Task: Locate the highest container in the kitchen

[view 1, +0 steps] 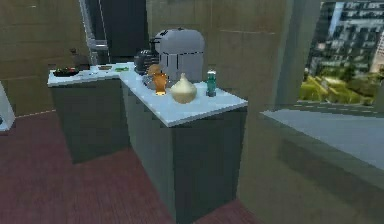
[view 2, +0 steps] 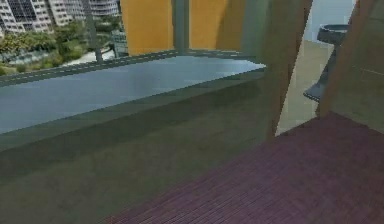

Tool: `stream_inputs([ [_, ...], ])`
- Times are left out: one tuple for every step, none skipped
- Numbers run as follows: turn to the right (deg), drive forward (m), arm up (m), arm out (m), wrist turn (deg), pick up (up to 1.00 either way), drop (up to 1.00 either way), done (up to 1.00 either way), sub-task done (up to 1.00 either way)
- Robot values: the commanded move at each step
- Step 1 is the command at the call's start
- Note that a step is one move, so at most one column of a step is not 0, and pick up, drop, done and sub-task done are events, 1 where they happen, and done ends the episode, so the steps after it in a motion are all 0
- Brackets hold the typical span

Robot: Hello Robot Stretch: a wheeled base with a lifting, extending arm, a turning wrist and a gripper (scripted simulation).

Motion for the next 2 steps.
stream_inputs([
  [-3.0, 0.0, 0.0, 0.0, 0.0, 0.0, 0.0, 0.0, 0.0],
  [0.0, 0.3, 0.0, 0.0, 0.0, 0.0, 0.0, 0.0, 0.0],
])
